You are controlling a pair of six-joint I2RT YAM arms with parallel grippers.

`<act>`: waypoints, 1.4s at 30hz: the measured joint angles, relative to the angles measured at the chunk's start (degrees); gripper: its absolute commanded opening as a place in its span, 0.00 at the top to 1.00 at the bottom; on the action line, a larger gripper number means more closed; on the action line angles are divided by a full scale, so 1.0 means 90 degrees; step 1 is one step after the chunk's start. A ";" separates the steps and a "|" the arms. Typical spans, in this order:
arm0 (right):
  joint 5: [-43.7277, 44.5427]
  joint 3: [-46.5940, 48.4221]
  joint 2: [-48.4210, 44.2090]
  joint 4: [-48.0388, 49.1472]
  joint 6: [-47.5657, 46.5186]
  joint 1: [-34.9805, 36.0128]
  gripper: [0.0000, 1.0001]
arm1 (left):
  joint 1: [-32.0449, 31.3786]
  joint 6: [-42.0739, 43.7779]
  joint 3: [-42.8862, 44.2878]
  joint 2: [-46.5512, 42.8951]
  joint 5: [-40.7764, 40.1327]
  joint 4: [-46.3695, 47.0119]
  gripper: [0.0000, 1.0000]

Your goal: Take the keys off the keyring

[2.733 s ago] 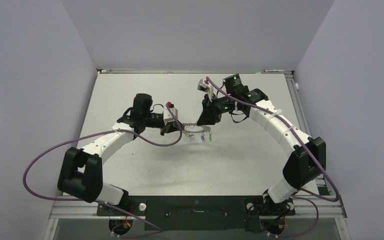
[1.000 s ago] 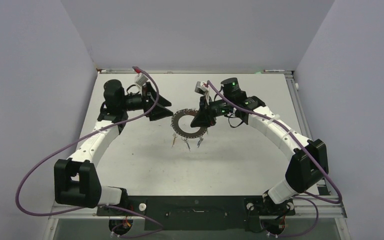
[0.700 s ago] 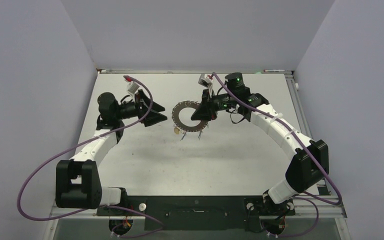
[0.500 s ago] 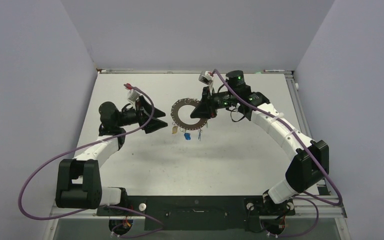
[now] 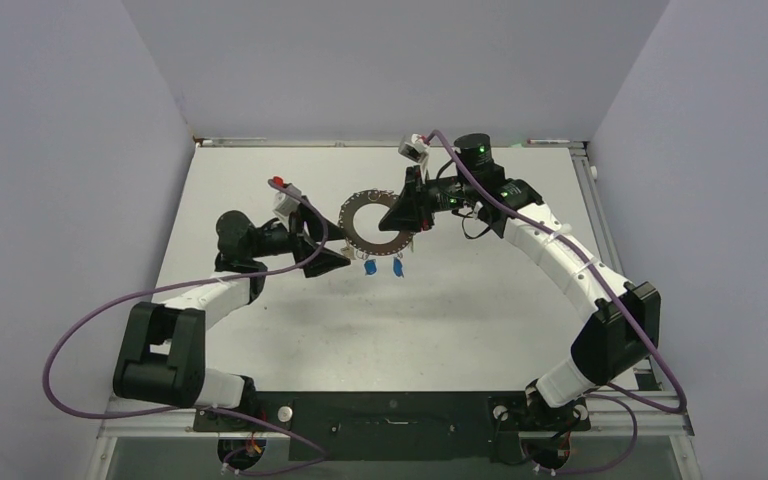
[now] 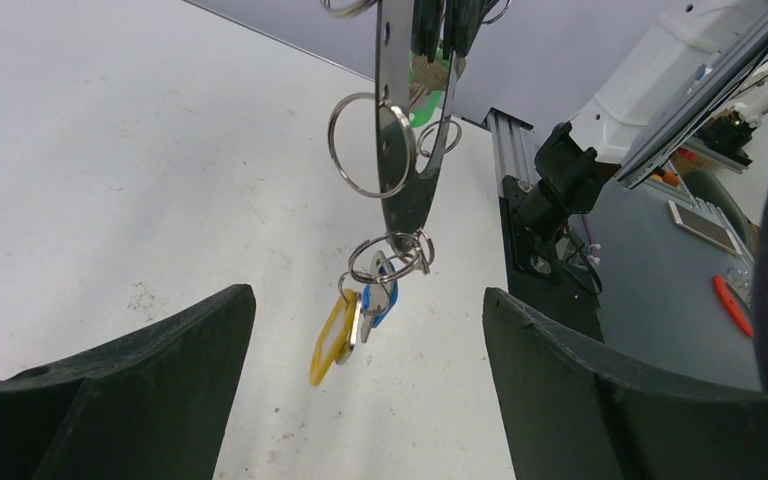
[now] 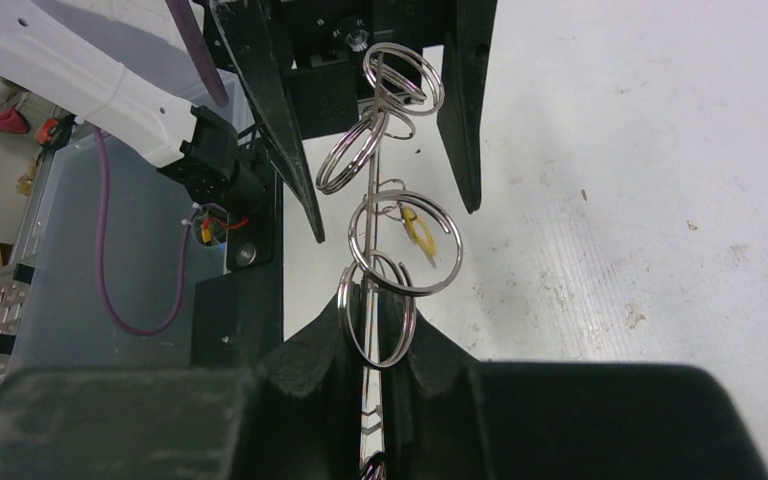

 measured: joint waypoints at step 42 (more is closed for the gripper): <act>0.0146 -0.0131 0.0000 0.0291 0.0138 -0.0328 0.95 | 0.0041 -0.0425 0.0296 0.0542 -0.0214 -0.0070 1.00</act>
